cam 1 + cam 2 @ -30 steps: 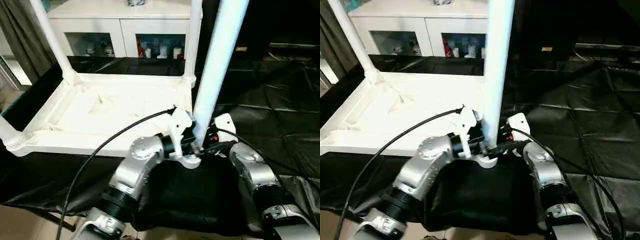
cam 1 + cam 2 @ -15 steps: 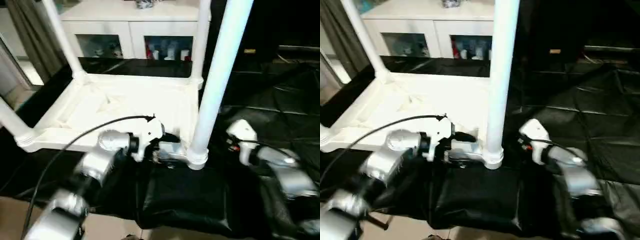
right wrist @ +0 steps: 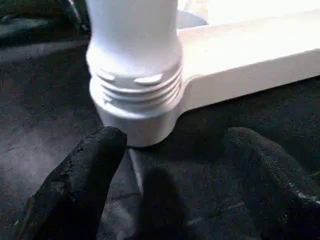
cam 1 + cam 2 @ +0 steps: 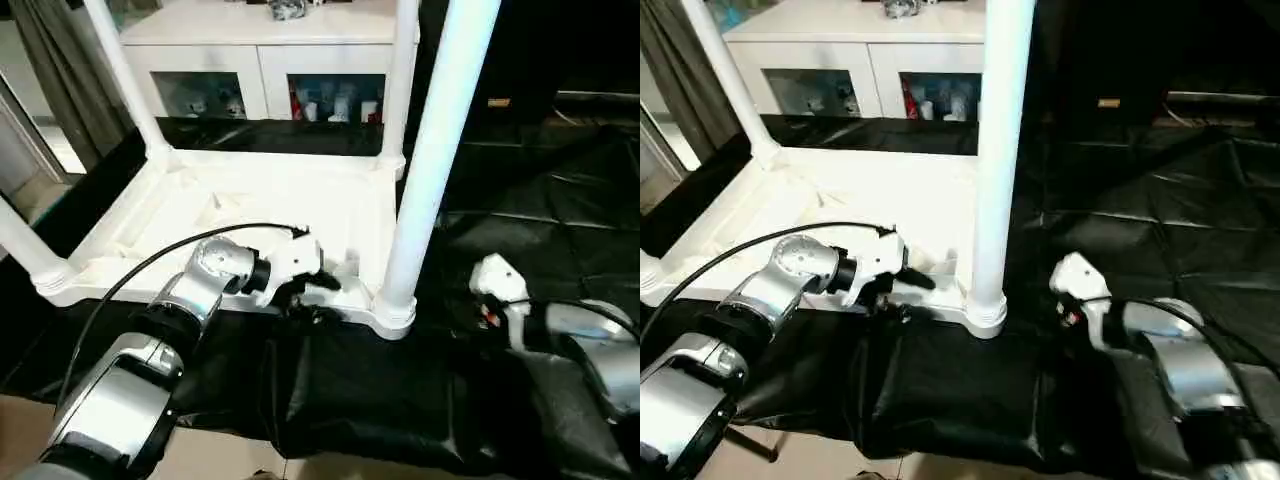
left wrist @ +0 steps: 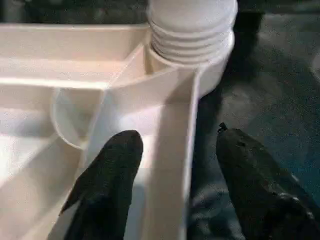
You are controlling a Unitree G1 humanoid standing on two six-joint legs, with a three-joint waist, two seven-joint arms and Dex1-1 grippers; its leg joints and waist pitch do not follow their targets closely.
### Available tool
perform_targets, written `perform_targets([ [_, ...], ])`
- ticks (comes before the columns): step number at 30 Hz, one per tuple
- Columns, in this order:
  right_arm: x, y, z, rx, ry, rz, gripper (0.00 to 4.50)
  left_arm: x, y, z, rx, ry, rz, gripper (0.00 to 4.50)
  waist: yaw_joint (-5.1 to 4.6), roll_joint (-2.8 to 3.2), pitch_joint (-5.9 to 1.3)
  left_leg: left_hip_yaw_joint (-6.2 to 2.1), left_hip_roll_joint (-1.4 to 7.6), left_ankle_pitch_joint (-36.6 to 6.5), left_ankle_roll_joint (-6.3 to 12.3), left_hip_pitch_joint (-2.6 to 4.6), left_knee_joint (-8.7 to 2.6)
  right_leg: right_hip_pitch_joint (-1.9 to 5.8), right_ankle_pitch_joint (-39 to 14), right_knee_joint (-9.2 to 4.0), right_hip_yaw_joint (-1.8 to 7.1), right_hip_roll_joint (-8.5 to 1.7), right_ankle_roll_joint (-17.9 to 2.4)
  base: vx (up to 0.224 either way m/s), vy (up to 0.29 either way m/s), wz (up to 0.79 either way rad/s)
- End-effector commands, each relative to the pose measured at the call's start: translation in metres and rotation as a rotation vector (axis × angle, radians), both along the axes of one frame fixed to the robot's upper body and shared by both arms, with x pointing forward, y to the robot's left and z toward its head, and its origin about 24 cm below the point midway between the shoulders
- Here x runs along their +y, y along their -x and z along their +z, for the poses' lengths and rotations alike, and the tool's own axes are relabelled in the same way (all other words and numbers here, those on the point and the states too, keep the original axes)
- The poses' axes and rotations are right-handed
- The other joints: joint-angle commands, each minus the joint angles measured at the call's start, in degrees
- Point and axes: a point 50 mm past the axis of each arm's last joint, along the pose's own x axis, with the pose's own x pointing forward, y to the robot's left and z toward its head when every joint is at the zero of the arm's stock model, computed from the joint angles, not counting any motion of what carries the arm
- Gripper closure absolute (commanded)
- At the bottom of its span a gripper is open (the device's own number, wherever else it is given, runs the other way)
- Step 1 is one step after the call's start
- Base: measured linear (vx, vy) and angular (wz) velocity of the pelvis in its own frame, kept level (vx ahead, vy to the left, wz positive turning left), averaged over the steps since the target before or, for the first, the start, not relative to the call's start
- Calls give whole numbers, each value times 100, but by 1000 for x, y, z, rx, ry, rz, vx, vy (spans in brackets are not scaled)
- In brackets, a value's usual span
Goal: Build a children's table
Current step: Rotate leg to tighten
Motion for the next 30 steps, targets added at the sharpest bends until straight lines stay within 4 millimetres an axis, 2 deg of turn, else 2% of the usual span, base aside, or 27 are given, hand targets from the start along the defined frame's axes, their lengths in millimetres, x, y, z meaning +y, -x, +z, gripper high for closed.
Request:
perform_targets([
  [1, 2, 4, 4, 1, -1, 30, 80, -1, -3, 3, -12, -31, -30, 224, 36, -43, -421, -167, 261, -1299, 565, 97, -348, 306, -943, -448, 142, -313, -1533, 0, 0, 0],
  [3, 1, 5, 5, 3, 0, 31, 80, -1, -3, 3, -14, -33, -31, 224, 33, -82, -415, -166, 258, -1371, 535, 106, -354, 311, -1055, -478, 145, -309, -1478, 0, 0, 0],
  [4, 0, 8, 6, 14, 4, 37, 80, -2, -4, 2, -29, -45, -39, 248, 37, -75, -417, -171, 263, -1376, 526, 101, -357, 312, -1085, -477, 144, -319, -1480, 0, 0, 0],
  [5, -1, 10, 5, 18, 8, 42, 80, -3, -4, 2, -33, -49, -44, 248, 27, -25, -411, -166, 256, -1469, 500, 112, -362, 302, -1145, -509, 136, -299, -1450, 0, 0, 0],
  [6, -1, 10, 5, 20, 9, 44, 80, -3, -4, 2, -34, -51, -46, 260, 29, -10, -413, -178, 259, -1489, 492, 116, -364, 309, -1127, -500, 134, -304, -1456, 0, 0, 0],
  [7, -2, 15, 5, 30, 17, 56, 80, -5, -5, 3, -44, -53, -52, 260, 20, -22, -406, -180, 265, -1519, 503, 109, -379, 319, -1138, -506, 127, -305, -1441, 0, 0, 0],
  [8, -2, 17, 6, 33, 17, 57, 80, -6, -5, 3, -44, -54, -54, 274, 20, 13, -409, -186, 266, -1514, 503, 114, -375, 319, -1156, -503, 128, -315, -1439, 0, 0, 0],
  [9, -2, 17, 6, 33, 16, 57, 80, -6, -6, 3, -44, -54, -54, 285, 19, 14, -410, -176, 265, -1532, 507, 126, -373, 317, -1163, -523, 129, -309, -1436, 0, 0, 0],
  [10, -3, 18, 6, 36, 16, 57, 80, -7, -6, 4, -48, -60, -59, 292, 16, 70, -415, -193, 266, -1517, 500, 118, -370, 329, -1132, -499, 126, -324, -1453, 0, 0, 0],
  [11, -3, 20, 7, 37, 16, 56, 80, -7, -7, 4, -49, -67, -64, 294, 6, 50, -418, -194, 261, -1477, 523, 106, -373, 338, -1094, -508, 117, -313, -1436, 0, 0, 0],
  [12, -4, 22, 8, 39, 19, 55, 80, -8, -7, 4, -52, -79, -70, 297, -8, 100, -406, -193, 252, -1488, 538, 98, -371, 335, -1152, -520, 112, -313, -1403, 0, 0, 0],
  [13, -5, 23, 8, 41, 22, 55, 80, -9, -8, 4, -54, -88, -75, 319, -15, 74, -415, -195, 250, -1508, 533, 107, -368, 341, -1234, -529, 111, -316, -1368, 0, 0, 0],
  [16, -5, 24, 8, 42, 26, 52, 80, -9, -8, 2, -57, -102, -78, 335, -40, 77, -400, -187, 222, -1484, 556, 86, -357, 338, -1436, -560, 94, -305, -1298, 0, 0, 0],
  [17, -4, 26, 8, 42, 27, 52, 80, -9, -8, 1, -58, -112, -77, 336, -54, 123, -391, -192, 220, -1486, 561, 88, -359, 331, -1648, -585, 85, -306, -1205, 0, 0, 0],
  [19, -3, 28, 9, 40, 27, 53, 80, -9, -8, 0, -56, -117, -76, 340, -74, 116, -397, -201, 224, -1488, 565, 85, -364, 338, -1712, -585, 85, -302, -1166, 0, 0, 0],
  [20, -3, 28, 10, 40, 27, 53, 80, -9, -8, 0, -54, -120, -75, 367, -82, 126, -397, -198, 222, -1481, 582, 86, -360, 328, -1765, -591, 81, -302, -1142, 0, 0, 0],
  [24, -4, 30, 10, 41, 36, 56, 80, -6, -9, -4, -56, -175, -64, 395, -128, 154, -398, -221, 231, -1515, 583, 77, -373, 323, -1798, -594, 65, -298, -1114, 0, 0, 0],
  [26, -5, 31, 11, 41, 41, 56, 80, -1, -8, -8, -52, -217, -52, 421, -154, 152, -395, -226, 233, -1539, 584, 70, -380, 325, -1766, -599, 62, -296, -1131, 0, 0, 0],
  [27, -5, 31, 11, 41, 40, 56, 80, 0, -9, -9, -49, -227, -45, 425, -160, 102, -395, -222, 236, -1554, 587, 72, -382, 323, -1774, -604, 62, -297, -1128, 0, 0, 0],
  [28, -5, 31, 11, 41, 40, 57, 80, 1, -9, -9, -40, -224, -34, 439, -165, 138, -384, -220, 229, -1598, 584, 76, -381, 315, -1927, -617, 60, -311, -1115, 0, 0, 0],
  [29, -5, 31, 12, 41, 40, 58, 80, 1, -9, -10, -34, -220, -27, 439, -176, 68, -380, -216, 226, -1597, 587, 65, -385, 319, -1967, -625, 59, -306, -1098, 0, 0, 0],
  [30, -4, 30, 12, 38, 40, 60, 80, 1, -9, -9, -12, -189, 1, 446, -160, 74, -378, -226, 233, -1551, 585, 62, -390, 322, -2051, -602, 60, -324, -1090, 0, 0, 0],
])
